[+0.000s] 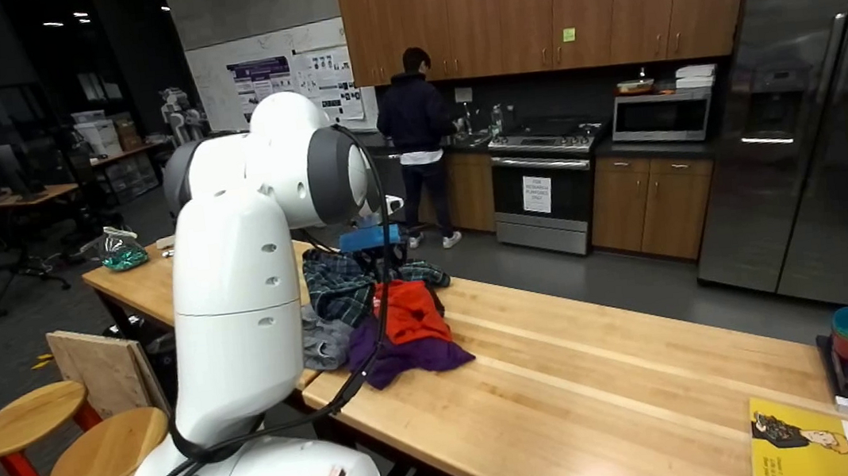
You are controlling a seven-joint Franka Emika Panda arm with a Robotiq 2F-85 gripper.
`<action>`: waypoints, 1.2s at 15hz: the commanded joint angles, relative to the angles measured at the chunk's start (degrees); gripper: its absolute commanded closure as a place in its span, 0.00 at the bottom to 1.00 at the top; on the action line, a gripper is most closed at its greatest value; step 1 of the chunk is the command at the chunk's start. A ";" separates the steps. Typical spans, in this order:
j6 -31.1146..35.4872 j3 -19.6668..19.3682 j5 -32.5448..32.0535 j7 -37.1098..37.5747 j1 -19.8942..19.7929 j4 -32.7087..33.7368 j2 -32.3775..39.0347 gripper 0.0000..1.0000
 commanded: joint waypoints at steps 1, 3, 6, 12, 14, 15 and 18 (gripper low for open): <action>1.05 -2.54 -3.82 4.76 -0.01 -7.36 -6.67 0.11; 1.67 -4.28 -6.08 7.53 -1.29 -11.73 -10.44 0.01; 1.26 -6.09 -7.46 8.93 -4.05 -16.87 -15.65 0.00; -4.38 -7.88 -5.23 5.41 -10.66 -20.26 -21.14 0.00; -2.90 -8.44 -4.28 4.67 -12.40 -21.10 -22.10 0.00; 2.68 -8.87 -3.80 4.71 -13.34 -22.63 -22.86 0.00; 15.97 -9.75 -4.24 5.85 -15.13 -25.91 -23.71 0.00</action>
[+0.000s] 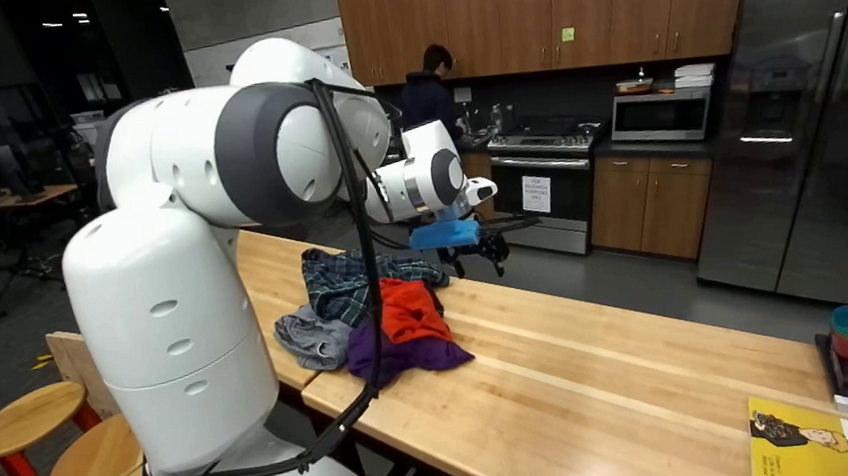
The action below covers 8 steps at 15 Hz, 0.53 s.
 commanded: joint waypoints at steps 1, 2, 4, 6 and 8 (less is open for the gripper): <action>12.41 -0.85 1.13 -0.26 -1.82 -5.12 -2.67 0.00; 14.99 -1.04 1.55 -0.50 -2.19 -5.68 -2.29 0.00; 18.80 -1.24 2.98 -0.70 -2.68 -7.14 -2.00 0.00; 17.20 -1.03 2.13 -0.24 -2.59 -5.50 -0.60 0.00; 18.02 -1.10 2.37 -0.26 -2.64 -6.02 -0.61 0.00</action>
